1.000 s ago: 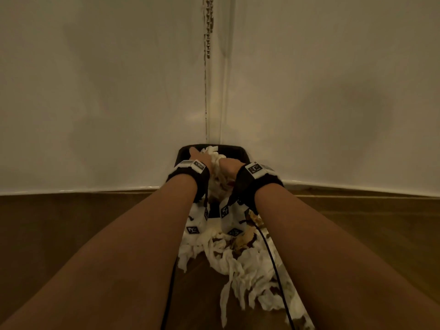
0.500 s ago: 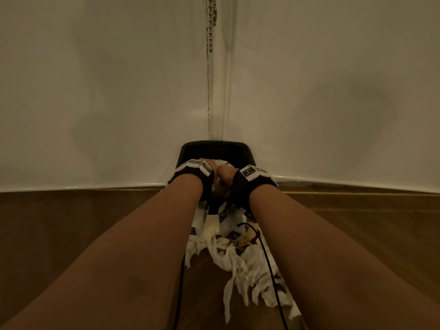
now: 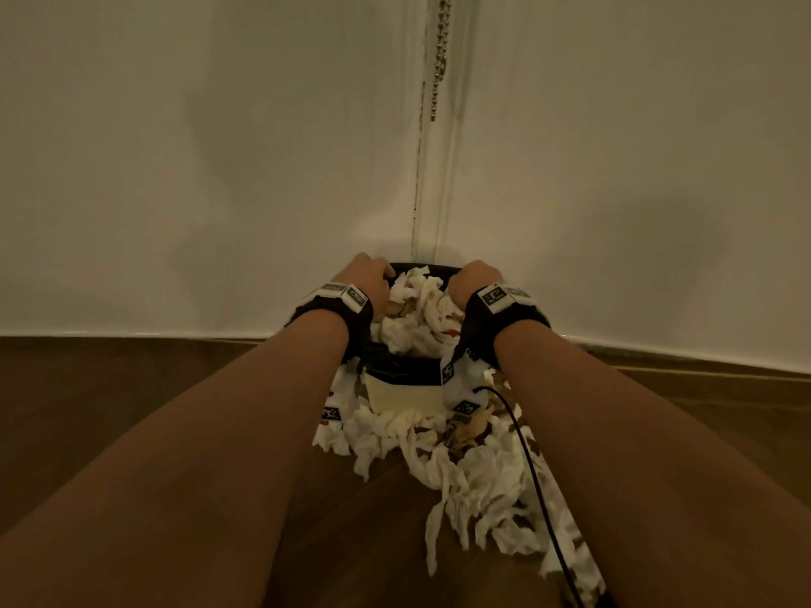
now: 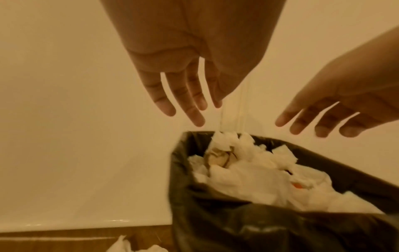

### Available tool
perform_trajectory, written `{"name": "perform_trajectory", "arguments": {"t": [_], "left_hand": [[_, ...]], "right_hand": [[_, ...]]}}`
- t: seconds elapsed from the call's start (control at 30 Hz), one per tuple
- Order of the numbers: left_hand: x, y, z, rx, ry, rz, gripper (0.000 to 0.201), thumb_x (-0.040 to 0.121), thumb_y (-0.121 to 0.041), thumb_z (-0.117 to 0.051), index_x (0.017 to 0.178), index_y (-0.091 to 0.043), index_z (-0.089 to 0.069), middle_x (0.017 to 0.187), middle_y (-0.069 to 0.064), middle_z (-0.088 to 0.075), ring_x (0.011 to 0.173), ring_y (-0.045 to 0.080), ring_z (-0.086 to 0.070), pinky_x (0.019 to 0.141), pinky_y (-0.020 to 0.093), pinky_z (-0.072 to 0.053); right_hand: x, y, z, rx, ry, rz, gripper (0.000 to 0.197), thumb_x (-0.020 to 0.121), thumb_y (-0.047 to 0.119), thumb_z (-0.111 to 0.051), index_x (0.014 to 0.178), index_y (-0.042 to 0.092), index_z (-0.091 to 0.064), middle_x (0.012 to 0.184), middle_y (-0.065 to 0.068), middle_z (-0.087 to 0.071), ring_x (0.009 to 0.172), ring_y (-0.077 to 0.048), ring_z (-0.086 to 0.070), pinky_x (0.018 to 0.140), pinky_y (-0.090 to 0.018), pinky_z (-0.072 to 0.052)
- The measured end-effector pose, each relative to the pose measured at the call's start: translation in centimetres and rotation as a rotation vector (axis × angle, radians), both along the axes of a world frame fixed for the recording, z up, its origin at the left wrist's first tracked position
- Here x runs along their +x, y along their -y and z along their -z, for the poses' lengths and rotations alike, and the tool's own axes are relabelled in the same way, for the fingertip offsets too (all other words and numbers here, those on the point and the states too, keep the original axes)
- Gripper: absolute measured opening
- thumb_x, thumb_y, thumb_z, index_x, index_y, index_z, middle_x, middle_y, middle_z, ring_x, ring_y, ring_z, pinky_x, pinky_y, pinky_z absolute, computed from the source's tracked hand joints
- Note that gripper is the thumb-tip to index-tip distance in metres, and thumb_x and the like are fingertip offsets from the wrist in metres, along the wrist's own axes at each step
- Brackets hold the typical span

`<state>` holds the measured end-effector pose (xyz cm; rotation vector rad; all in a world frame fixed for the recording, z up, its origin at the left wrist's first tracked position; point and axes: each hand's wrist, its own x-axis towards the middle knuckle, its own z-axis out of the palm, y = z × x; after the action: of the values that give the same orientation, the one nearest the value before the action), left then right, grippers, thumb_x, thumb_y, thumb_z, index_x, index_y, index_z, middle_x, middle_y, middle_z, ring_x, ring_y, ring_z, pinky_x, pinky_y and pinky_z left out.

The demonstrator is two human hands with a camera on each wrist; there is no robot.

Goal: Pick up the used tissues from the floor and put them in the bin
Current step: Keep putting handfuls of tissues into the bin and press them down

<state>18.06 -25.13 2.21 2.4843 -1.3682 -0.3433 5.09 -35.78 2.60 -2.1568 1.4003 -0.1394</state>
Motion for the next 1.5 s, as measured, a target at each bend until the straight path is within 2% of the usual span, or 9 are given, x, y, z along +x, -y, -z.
{"name": "perform_trajectory", "arguments": {"t": [0.1,0.23,0.4,0.53,0.67,0.8,0.93,1.17,1.5], "left_hand": [[0.8,-2.3,-0.6,-0.116,-0.003,-0.029,0.027,0.096,-0.020,-0.039,0.116,-0.019,-0.057,0.113,0.011,-0.058,0.094,0.026,-0.057,0.073,0.028,-0.041],[2.9,-6.9,0.0,-0.088,-0.015,-0.116,0.029,0.094,-0.011,-0.042,0.117,-0.023,-0.054,0.086,0.004,-0.063,0.073,0.021,-0.060,0.062,0.027,-0.043],[7.2,-14.0,2.3,0.113,-0.052,-0.305,0.036,0.091,-0.006,-0.048,0.122,-0.025,-0.052,0.114,0.009,-0.062,0.089,0.026,-0.061,0.070,0.032,-0.047],[9.1,-18.7,5.9,0.273,-0.029,-0.319,0.033,0.095,-0.010,-0.043,0.125,-0.017,-0.056,0.133,0.009,-0.053,0.119,0.027,-0.052,0.096,0.033,-0.042],[9.5,-22.2,10.0,0.355,-0.127,-0.355,0.036,0.094,-0.007,-0.043,0.129,-0.014,-0.051,0.133,0.010,-0.052,0.119,0.026,-0.052,0.094,0.031,-0.043],[9.6,-25.1,13.7,0.366,-0.218,-0.476,0.038,0.094,-0.021,-0.049,0.131,-0.015,-0.044,0.132,0.013,-0.044,0.114,0.032,-0.051,0.091,0.038,-0.045],[8.7,-26.2,16.6,0.360,-0.248,-0.610,0.050,0.087,-0.031,-0.059,0.129,-0.018,-0.037,0.131,0.013,-0.035,0.115,0.038,-0.046,0.095,0.045,-0.044],[7.0,-25.8,20.4,0.345,-0.272,-0.586,0.075,0.077,-0.036,-0.073,0.132,-0.015,-0.026,0.131,0.011,-0.030,0.116,0.039,-0.046,0.096,0.046,-0.044],[7.8,-27.4,21.2,0.404,-0.376,-0.691,0.046,0.092,-0.026,-0.053,0.131,-0.010,-0.036,0.130,0.017,-0.038,0.110,0.032,-0.049,0.092,0.039,-0.043]], "right_hand": [[0.2,-1.1,-0.5,-0.061,0.055,0.000,0.029,0.094,0.023,-0.048,0.091,0.000,-0.064,0.092,-0.016,-0.065,0.083,-0.028,-0.061,0.059,-0.025,-0.041],[2.5,-5.7,-1.1,-0.120,0.147,-0.095,0.041,0.096,0.035,-0.046,0.094,0.002,-0.070,0.095,-0.014,-0.069,0.086,-0.028,-0.063,0.067,-0.026,-0.039],[7.2,-13.7,-0.3,-0.089,0.233,-0.356,0.037,0.097,0.025,-0.040,0.093,-0.001,-0.067,0.093,-0.014,-0.067,0.086,-0.028,-0.062,0.070,-0.029,-0.046],[10.2,-17.7,2.1,0.044,0.154,-0.469,0.030,0.095,0.016,-0.044,0.096,-0.002,-0.067,0.093,-0.019,-0.069,0.086,-0.033,-0.066,0.080,-0.039,-0.056],[12.0,-19.0,6.1,0.138,-0.001,-0.535,0.028,0.095,0.015,-0.046,0.102,0.001,-0.069,0.102,-0.017,-0.069,0.093,-0.032,-0.066,0.086,-0.043,-0.055],[12.8,-19.6,9.7,0.082,-0.203,-0.641,0.025,0.094,0.022,-0.050,0.103,0.014,-0.071,0.113,-0.008,-0.067,0.108,-0.029,-0.058,0.100,-0.038,-0.045],[14.0,-20.5,11.6,0.100,-0.213,-0.693,0.026,0.093,0.020,-0.051,0.109,0.009,-0.068,0.117,-0.011,-0.064,0.105,-0.028,-0.061,0.092,-0.036,-0.050],[15.6,-22.3,14.3,0.068,-0.316,-0.786,0.031,0.096,0.017,-0.044,0.119,0.009,-0.064,0.125,-0.011,-0.061,0.113,-0.027,-0.058,0.095,-0.034,-0.049],[18.0,-24.9,16.6,0.088,-0.233,-0.821,0.028,0.094,0.013,-0.046,0.115,0.008,-0.064,0.123,-0.012,-0.061,0.111,-0.027,-0.058,0.094,-0.033,-0.048]]}}
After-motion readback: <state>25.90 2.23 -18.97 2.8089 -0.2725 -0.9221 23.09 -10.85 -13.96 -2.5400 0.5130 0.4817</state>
